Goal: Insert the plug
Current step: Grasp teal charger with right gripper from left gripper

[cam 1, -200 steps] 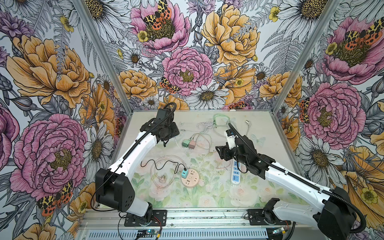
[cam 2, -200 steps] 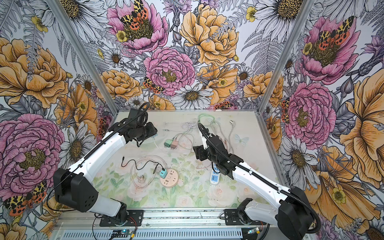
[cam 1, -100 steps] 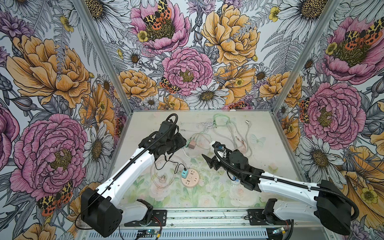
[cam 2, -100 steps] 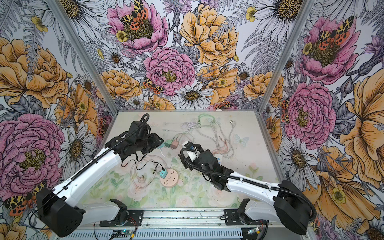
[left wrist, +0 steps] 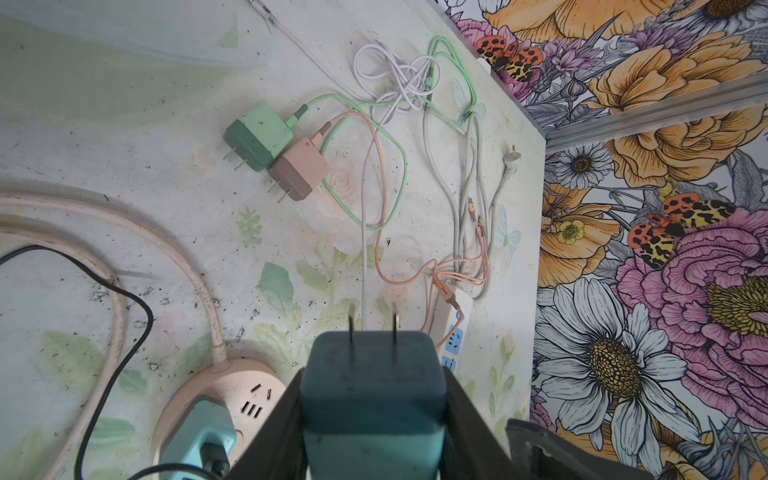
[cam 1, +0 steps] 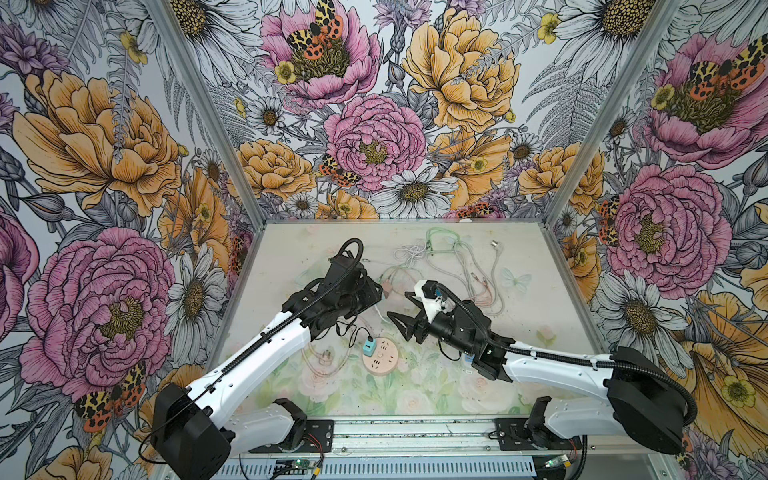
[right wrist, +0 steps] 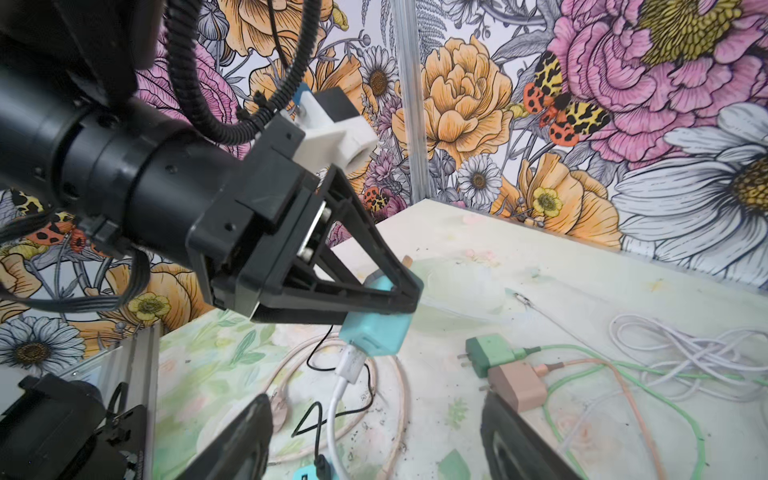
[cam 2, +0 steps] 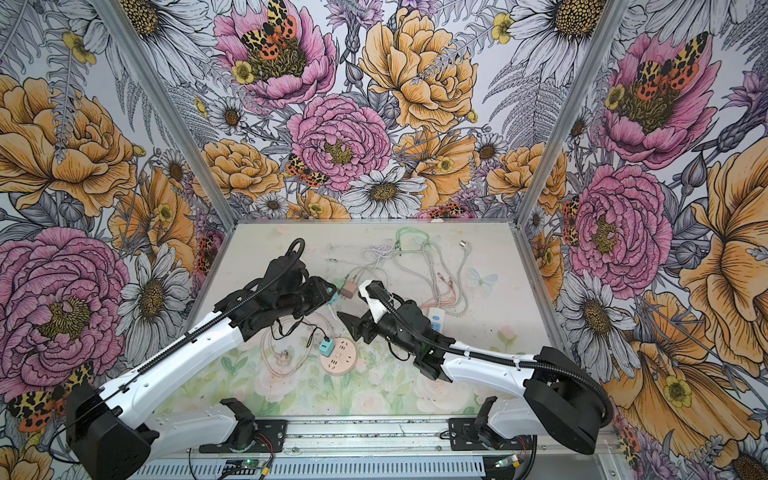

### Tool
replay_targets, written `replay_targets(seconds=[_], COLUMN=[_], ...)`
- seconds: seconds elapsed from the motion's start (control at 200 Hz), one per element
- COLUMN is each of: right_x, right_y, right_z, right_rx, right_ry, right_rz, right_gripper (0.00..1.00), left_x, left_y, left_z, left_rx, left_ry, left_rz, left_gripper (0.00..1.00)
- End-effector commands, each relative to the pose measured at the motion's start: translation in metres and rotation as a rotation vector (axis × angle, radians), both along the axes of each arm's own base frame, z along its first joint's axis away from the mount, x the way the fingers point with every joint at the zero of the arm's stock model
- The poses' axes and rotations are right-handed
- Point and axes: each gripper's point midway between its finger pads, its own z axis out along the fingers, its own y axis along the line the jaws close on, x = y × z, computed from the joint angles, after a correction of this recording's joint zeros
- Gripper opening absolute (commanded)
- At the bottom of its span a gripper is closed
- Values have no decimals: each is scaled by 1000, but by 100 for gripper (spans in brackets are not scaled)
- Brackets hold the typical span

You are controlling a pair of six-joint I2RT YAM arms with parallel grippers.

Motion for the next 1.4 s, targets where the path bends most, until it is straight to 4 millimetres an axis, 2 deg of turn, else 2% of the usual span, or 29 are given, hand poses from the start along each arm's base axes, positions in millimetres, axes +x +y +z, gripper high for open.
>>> replay_targets(seconds=[0.0, 0.325, 0.555, 0.716, 0.876, 0.911, 1.176, 1.216, 1.311, 1.396], right_x=[-2, 14, 28, 34, 36, 36, 37, 37, 36, 29], right_y=[13, 15, 17, 22, 29, 30, 30, 30, 27, 20], right_z=[12, 16, 16, 13, 11, 12, 8, 7, 7, 7], right_rx=[66, 172, 268, 285, 298, 307, 307, 301, 270, 206], right_ry=[45, 67, 96, 114, 134, 137, 148, 150, 159, 152], right_rz=[35, -35, -89, -96, -85, -83, -87, -89, -94, -84], right_gripper=[79, 79, 78, 76, 70, 68, 30, 24, 11, 2], left_x=[7, -4, -9, -16, -18, -18, -19, -19, -19, -22], left_y=[-3, -14, -13, -16, -19, -20, -24, -25, -25, -12], left_z=[28, 25, 24, 25, 16, 14, 17, 17, 18, 21], left_rx=[-54, -77, -129, -153, -152, -155, -180, -180, -160, -90], left_ry=[-108, -100, -112, -112, -96, -93, -106, -107, -108, -113], left_rz=[34, 16, 39, 24, 30, 28, 28, 25, 7, 15], left_gripper=[30, 29, 29, 29, 28, 28, 29, 34, 52, 57])
